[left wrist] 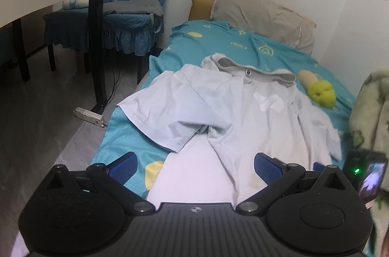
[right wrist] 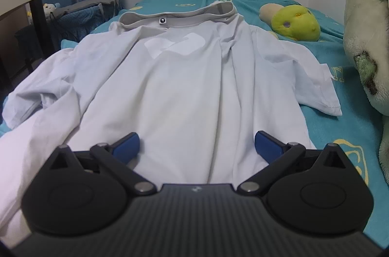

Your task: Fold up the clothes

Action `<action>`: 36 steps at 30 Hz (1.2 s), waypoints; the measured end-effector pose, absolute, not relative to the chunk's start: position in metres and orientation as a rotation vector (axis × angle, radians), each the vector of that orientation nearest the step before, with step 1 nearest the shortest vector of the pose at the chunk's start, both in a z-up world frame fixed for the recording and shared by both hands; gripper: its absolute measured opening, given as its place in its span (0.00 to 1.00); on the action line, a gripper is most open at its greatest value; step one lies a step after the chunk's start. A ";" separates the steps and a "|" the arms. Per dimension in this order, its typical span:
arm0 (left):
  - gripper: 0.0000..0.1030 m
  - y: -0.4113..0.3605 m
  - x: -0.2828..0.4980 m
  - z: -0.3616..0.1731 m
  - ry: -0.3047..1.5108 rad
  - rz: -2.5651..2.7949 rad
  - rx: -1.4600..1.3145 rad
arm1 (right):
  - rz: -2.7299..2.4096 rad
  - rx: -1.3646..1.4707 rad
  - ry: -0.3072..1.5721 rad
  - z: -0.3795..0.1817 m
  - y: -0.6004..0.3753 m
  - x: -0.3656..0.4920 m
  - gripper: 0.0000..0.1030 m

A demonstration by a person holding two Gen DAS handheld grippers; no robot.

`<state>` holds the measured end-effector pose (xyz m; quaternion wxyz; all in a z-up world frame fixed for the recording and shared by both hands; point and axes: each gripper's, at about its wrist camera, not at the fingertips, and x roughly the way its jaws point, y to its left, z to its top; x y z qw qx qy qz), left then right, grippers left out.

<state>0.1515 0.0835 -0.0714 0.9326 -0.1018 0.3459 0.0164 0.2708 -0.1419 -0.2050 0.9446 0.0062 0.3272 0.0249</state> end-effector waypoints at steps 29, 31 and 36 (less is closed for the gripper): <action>1.00 0.080 0.141 -0.065 0.710 -0.026 -0.255 | 0.051 0.011 0.666 -0.205 -0.142 0.271 1.00; 1.00 0.080 0.142 -0.065 0.708 -0.021 -0.254 | 0.052 0.011 0.666 -0.205 -0.142 0.271 1.00; 1.00 0.083 0.144 -0.066 0.703 -0.006 -0.254 | 0.052 0.011 0.666 -0.205 -0.142 0.271 1.00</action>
